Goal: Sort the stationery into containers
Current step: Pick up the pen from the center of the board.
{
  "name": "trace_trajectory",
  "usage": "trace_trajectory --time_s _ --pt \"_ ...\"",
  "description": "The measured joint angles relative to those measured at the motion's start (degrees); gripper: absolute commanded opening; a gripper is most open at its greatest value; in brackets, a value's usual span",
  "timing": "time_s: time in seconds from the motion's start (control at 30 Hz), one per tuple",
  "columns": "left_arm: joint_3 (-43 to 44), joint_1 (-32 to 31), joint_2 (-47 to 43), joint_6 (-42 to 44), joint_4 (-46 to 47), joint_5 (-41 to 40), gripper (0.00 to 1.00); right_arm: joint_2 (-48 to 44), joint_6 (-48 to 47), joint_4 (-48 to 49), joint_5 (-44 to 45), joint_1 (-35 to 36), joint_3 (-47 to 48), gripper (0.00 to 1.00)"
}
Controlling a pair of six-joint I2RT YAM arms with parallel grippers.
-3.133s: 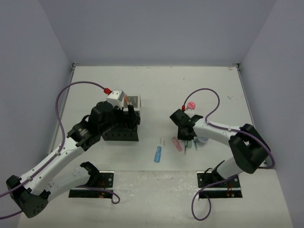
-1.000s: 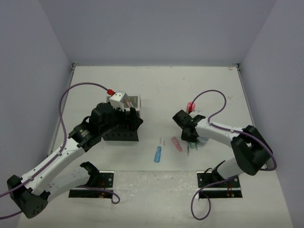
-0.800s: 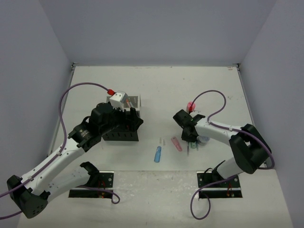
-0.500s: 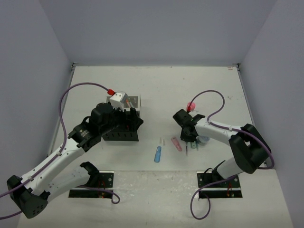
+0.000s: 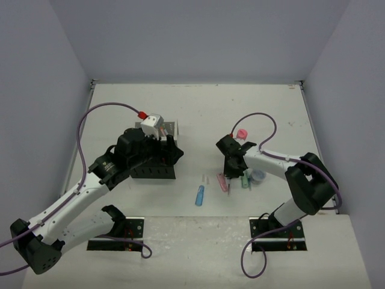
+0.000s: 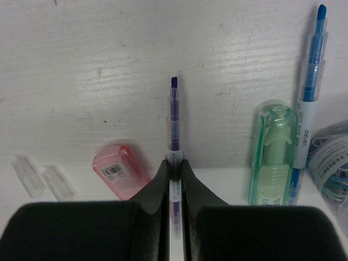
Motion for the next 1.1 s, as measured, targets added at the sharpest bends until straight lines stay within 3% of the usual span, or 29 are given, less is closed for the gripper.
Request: trace_trajectory --time_s 0.2,0.33,0.47,0.57,0.6,0.63,0.67,0.73,0.93,1.1 --pt "2.74 -6.6 6.03 -2.49 0.84 -4.65 1.0 -2.95 0.19 -2.68 1.32 0.21 -0.01 0.0" --pt "8.03 -14.59 16.77 -6.13 1.34 -9.19 1.0 -13.9 0.43 -8.12 4.05 0.75 0.38 0.0" --pt "8.57 -16.63 22.58 -10.69 1.76 -12.49 0.95 -25.94 0.64 -12.52 6.28 0.86 1.83 0.0" --pt "10.2 -18.12 28.04 -14.23 1.94 -15.64 0.81 -34.16 0.65 -16.03 7.7 0.9 1.87 0.0" --pt "11.01 -18.87 30.3 -15.54 1.98 -16.39 0.7 -36.31 0.63 -17.23 8.28 0.9 1.87 0.0" --pt "11.93 -19.52 32.51 -16.54 2.05 -17.07 0.7 -38.24 0.63 -18.61 8.78 0.9 1.87 0.0" --pt "12.97 -20.13 35.05 -17.43 2.02 -17.61 0.54 -40.02 0.61 -19.71 8.97 0.9 1.87 0.0" --pt "14.14 -21.09 39.31 -19.32 2.07 -18.56 0.47 -41.99 0.55 -21.37 9.13 0.9 1.87 0.0" --pt "17.66 -23.1 47.36 -24.68 -3.74 -24.68 0.48 -43.25 -0.18 -22.4 9.07 0.9 1.87 0.0" --pt "19.9 -24.2 48.6 -27.46 -7.29 -28.87 0.47 -43.23 -0.46 -22.43 9.04 0.97 1.87 0.0"
